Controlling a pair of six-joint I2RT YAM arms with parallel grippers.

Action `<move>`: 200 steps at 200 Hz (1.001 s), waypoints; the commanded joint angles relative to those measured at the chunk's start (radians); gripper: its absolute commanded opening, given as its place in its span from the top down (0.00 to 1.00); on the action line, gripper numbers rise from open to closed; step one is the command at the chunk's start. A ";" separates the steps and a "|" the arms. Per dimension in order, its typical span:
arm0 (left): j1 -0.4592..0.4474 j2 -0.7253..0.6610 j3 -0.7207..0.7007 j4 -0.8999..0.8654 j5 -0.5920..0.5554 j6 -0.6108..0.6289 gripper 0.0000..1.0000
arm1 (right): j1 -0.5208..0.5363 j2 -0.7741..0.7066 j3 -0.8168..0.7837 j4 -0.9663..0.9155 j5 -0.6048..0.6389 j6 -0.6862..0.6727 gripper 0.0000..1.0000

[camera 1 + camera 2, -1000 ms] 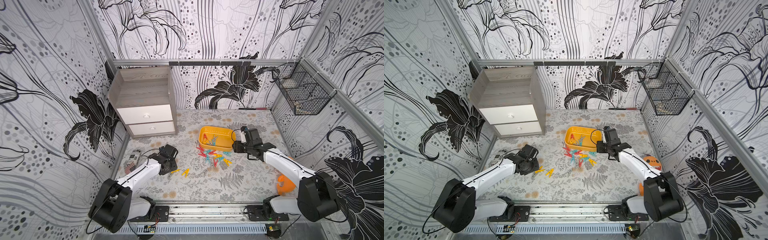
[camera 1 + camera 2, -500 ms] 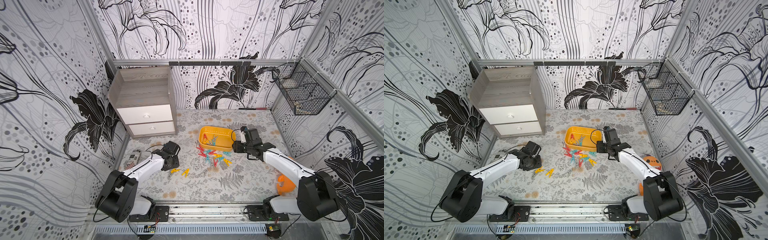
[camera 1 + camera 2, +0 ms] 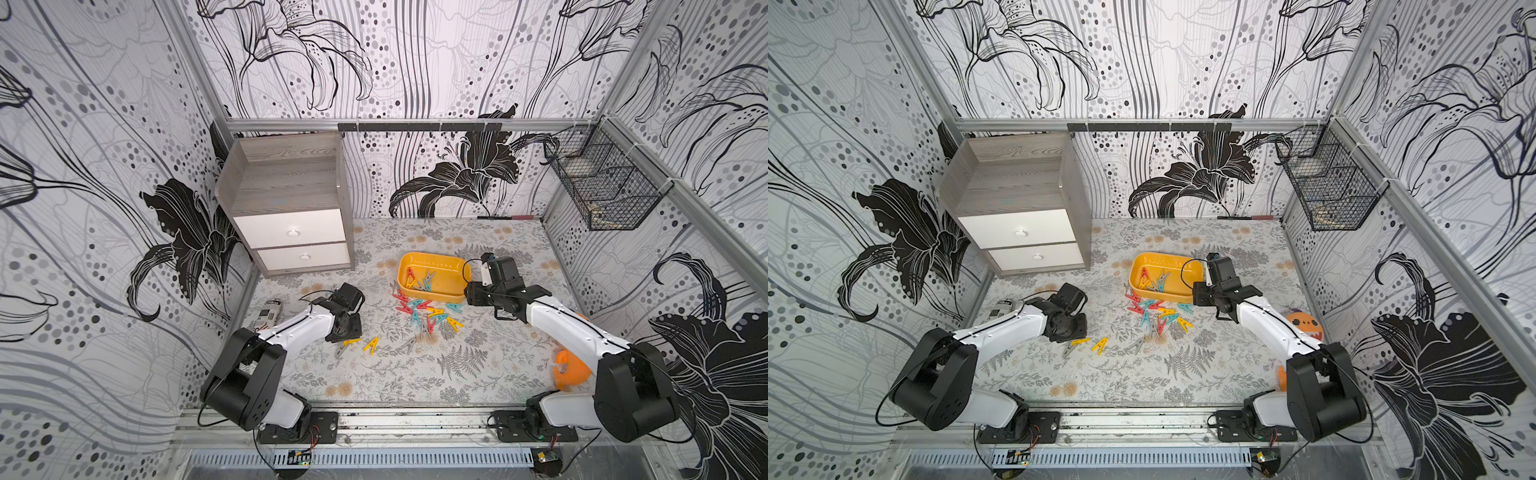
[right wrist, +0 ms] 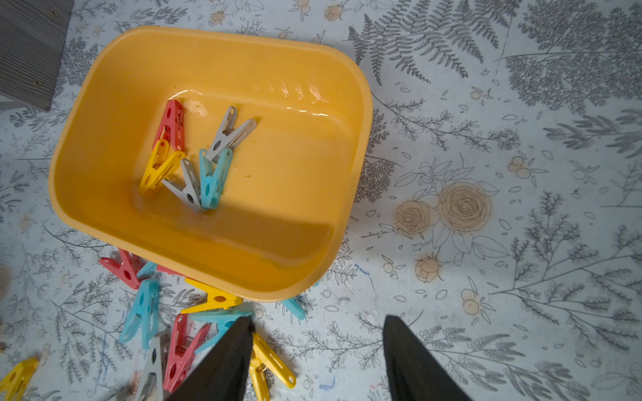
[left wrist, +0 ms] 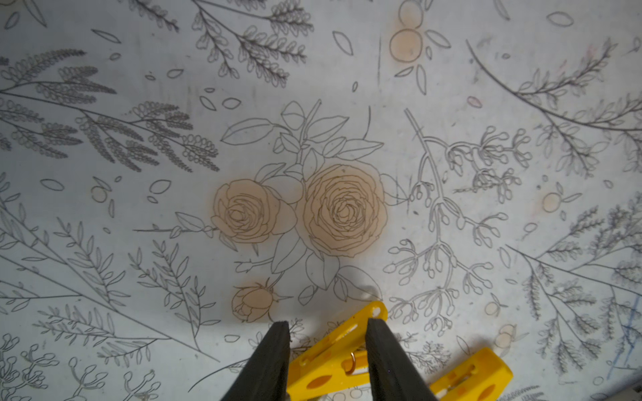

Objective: Put the clothespins into the storage box
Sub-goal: Pick up the clothespin from the center of the board.

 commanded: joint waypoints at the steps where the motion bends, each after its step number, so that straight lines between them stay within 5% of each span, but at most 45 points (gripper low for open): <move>1: -0.019 0.029 0.002 0.004 -0.025 0.012 0.59 | 0.007 -0.005 -0.021 0.005 0.000 -0.004 0.36; 151: -0.064 0.064 0.016 0.018 -0.030 0.002 0.62 | 0.007 -0.013 -0.064 0.030 -0.002 0.003 0.36; 200: -0.064 0.091 0.014 0.042 -0.046 0.004 0.74 | 0.007 -0.018 -0.065 0.031 0.000 0.003 0.36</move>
